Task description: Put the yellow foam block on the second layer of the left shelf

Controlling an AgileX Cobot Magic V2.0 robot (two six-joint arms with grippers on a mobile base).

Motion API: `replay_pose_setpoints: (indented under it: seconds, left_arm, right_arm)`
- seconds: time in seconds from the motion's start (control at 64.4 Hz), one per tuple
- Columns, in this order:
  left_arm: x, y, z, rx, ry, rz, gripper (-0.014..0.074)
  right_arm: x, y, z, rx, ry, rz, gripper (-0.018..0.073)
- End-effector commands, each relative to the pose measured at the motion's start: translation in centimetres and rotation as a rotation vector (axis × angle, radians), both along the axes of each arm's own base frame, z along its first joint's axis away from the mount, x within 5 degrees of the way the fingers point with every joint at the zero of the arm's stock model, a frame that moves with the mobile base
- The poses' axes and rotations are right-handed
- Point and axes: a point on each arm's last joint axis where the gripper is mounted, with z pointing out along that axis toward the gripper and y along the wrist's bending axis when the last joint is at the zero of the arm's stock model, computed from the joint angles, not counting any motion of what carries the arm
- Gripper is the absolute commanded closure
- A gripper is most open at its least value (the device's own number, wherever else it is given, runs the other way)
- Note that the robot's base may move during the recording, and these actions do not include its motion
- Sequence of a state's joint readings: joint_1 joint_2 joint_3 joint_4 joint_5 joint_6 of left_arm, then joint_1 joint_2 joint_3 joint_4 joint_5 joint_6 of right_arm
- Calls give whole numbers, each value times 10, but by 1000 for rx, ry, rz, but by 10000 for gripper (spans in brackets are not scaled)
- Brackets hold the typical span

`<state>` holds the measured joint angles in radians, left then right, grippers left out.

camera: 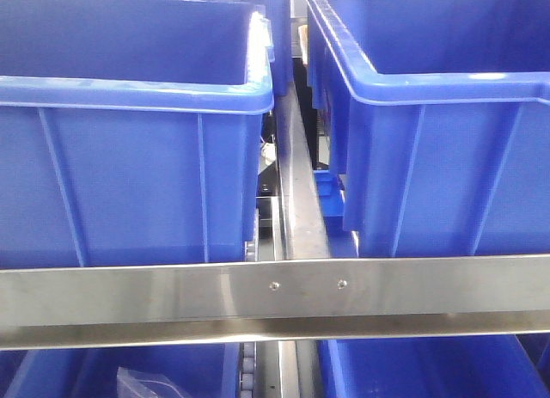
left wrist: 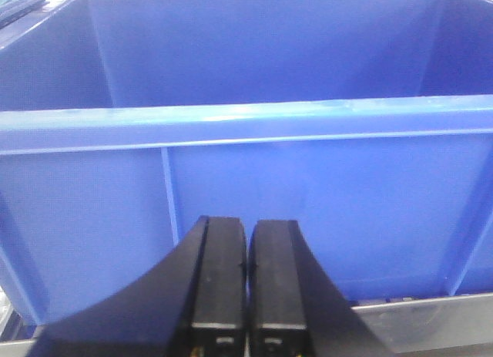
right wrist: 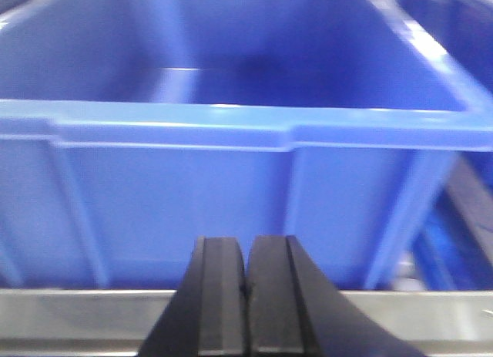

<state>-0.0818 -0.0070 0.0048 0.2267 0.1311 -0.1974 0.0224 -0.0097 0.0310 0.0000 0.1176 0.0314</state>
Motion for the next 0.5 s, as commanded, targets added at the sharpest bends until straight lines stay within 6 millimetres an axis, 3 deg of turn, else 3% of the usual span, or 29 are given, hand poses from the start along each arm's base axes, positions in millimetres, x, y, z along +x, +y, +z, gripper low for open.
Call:
replay_pose_setpoints:
  seconds: [0.0,0.481]
  left_arm:
    - [0,-2,0,-11,-72,-19,460]
    - [0,-2,0,-11,-72,-19,460]
  right_arm:
    - [-3,-1,16,-6,-124,-9,504]
    - [-3,-1,16,-6,-125,-9,504]
